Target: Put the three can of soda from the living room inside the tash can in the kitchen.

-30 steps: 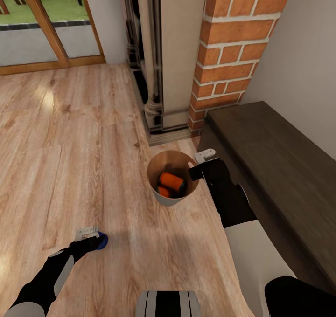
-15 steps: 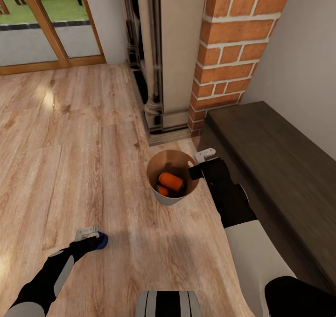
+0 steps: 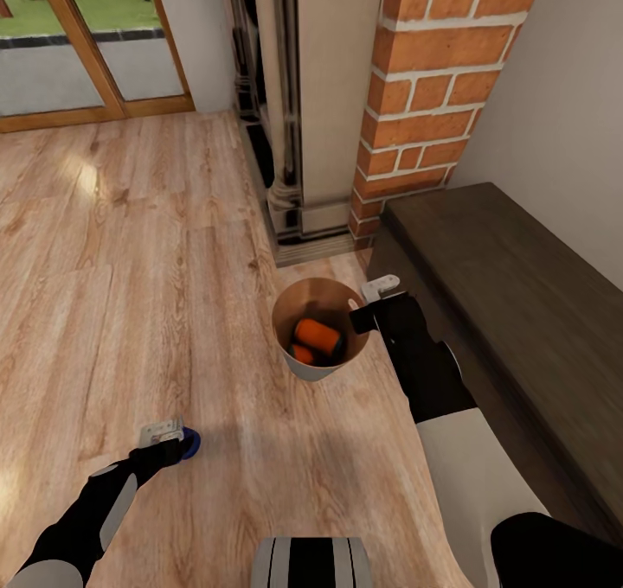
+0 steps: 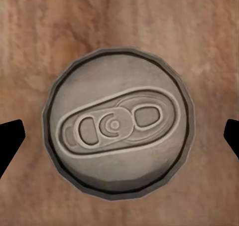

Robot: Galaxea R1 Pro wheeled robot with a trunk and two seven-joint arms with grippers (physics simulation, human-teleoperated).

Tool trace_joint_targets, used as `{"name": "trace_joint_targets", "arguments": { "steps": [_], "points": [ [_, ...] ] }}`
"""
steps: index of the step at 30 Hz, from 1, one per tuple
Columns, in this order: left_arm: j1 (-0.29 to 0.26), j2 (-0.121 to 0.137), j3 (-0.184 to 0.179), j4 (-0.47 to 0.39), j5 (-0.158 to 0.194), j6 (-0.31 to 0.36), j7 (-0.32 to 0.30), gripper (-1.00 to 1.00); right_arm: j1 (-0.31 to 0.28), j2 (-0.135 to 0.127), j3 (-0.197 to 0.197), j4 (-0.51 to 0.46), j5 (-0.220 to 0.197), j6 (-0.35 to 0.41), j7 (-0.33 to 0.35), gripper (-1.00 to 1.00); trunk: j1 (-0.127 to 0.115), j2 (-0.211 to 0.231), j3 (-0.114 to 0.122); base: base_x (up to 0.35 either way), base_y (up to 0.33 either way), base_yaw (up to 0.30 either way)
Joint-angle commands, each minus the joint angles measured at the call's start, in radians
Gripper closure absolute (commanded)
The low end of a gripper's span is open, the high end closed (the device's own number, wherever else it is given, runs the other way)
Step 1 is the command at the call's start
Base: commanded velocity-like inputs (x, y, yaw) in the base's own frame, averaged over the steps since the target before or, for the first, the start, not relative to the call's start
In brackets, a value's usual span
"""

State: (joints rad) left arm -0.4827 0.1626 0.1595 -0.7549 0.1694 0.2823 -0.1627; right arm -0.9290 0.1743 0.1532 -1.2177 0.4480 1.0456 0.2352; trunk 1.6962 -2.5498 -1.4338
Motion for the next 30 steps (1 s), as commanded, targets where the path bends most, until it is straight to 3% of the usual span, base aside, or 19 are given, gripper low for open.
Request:
{"name": "trace_joint_targets", "arguments": {
  "steps": [1, 10, 11, 26, 30],
  "points": [
    [0.000, 0.000, 0.000, 0.000, 0.000, -0.001, 0.000, -1.00, 0.000, 0.000, 0.000, 0.000, -0.020, 0.002, 0.006, 1.00, 0.000, 0.000, 0.000, 0.000, 0.000, 0.000],
    [0.000, 0.000, 0.000, -0.001, 0.001, -0.002, -0.001, -1.00, 0.001, 0.000, 0.000, 0.000, -0.020, 0.002, 0.006, 1.00, 0.000, 0.000, 0.000, 0.000, 0.000, 0.000],
    [0.000, 0.000, 0.000, -0.001, 0.001, -0.002, -0.001, 1.00, 0.001, 0.000, 0.000, 0.000, -0.020, 0.002, 0.006, 1.00, 0.000, 0.000, 0.000, 0.000, 0.000, 0.000],
    [0.000, 0.000, 0.000, 0.000, 0.001, -0.002, 0.002, 1.00, 0.002, 0.000, 0.000, 0.000, -0.020, 0.002, 0.006, 1.00, 0.000, 0.000, 0.000, 0.000, 0.000, 0.000],
    [0.000, 0.000, 0.000, 0.000, 0.000, 0.000, 0.002, 1.00, 0.002, 0.000, 0.000, 0.000, -0.020, 0.002, 0.006, 1.00, -0.002, 0.001, 0.016, 0.000, 0.000, 0.000]
  ]
}}
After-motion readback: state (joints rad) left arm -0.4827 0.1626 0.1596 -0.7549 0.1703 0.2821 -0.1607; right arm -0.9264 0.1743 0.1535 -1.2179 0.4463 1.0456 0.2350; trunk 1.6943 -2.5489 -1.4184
